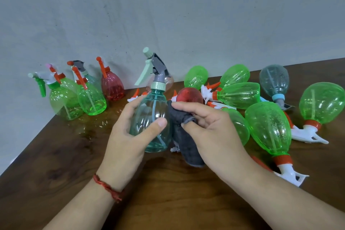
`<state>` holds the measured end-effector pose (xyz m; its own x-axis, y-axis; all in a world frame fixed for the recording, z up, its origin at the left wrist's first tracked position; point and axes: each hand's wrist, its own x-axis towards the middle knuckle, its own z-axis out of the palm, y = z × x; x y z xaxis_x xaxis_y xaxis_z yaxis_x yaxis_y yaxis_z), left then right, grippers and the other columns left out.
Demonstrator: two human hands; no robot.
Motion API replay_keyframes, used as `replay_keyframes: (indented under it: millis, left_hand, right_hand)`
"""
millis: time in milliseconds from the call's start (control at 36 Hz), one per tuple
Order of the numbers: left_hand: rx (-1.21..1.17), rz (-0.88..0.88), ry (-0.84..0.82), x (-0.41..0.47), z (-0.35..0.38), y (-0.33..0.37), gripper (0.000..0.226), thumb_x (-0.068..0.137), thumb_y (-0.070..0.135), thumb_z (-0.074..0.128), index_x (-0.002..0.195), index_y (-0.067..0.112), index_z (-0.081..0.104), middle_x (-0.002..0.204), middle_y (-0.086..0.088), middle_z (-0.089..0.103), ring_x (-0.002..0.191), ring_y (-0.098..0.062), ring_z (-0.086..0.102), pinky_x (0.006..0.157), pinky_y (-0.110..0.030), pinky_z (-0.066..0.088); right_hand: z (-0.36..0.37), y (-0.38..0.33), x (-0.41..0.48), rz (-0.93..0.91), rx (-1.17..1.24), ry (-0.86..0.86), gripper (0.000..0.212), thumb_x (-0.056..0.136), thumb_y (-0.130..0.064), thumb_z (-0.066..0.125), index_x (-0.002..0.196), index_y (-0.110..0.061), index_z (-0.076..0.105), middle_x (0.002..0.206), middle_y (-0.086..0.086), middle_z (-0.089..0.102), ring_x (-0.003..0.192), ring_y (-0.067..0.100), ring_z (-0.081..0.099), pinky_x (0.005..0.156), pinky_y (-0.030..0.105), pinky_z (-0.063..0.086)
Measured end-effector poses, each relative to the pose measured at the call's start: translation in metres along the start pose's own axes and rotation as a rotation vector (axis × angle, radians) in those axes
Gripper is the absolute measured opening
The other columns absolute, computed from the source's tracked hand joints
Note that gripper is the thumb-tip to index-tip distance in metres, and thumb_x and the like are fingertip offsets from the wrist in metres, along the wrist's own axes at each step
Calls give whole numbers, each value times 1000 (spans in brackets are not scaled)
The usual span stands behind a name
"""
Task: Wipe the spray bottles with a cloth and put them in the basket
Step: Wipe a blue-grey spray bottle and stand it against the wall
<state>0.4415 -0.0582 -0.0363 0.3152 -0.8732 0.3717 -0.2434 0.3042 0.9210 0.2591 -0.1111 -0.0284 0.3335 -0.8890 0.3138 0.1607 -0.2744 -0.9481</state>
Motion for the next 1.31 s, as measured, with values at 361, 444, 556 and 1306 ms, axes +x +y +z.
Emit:
replay_keyframes:
  millis: [361, 444, 556, 1306]
  left_hand:
    - [373, 168, -87, -12, 11, 5, 60, 87, 28, 89, 141, 36, 63, 135, 16, 70, 122, -11, 70, 102, -18, 51]
    - [442, 223, -61, -13, 12, 3, 65, 82, 25, 90, 141, 34, 64, 136, 15, 69, 125, -11, 69, 106, -24, 52]
    - [513, 270, -30, -13, 11, 3, 65, 80, 33, 92, 140, 33, 66, 135, 19, 69, 125, -5, 67, 107, -19, 50]
    - [-63, 35, -177, -13, 16, 10, 54, 86, 39, 72, 138, 23, 69, 134, -1, 74, 124, -23, 71, 95, -29, 59]
  right_hand:
    - [-28, -12, 19, -617, -468, 285, 47, 95, 18, 57, 125, -11, 76, 140, -3, 67, 134, 9, 60, 113, 32, 49]
    - [-24, -8, 19, -743, -694, 159, 42, 96, 6, 52, 128, -10, 74, 139, 0, 67, 130, 14, 59, 113, 26, 45]
    - [-14, -7, 15, -703, -789, 88, 46, 95, -8, 47, 134, -14, 71, 138, -6, 67, 118, 16, 50, 109, 16, 39]
    - [-29, -2, 27, -648, -867, 31, 60, 90, 7, 48, 141, -17, 67, 155, -4, 56, 142, 20, 51, 121, 32, 39]
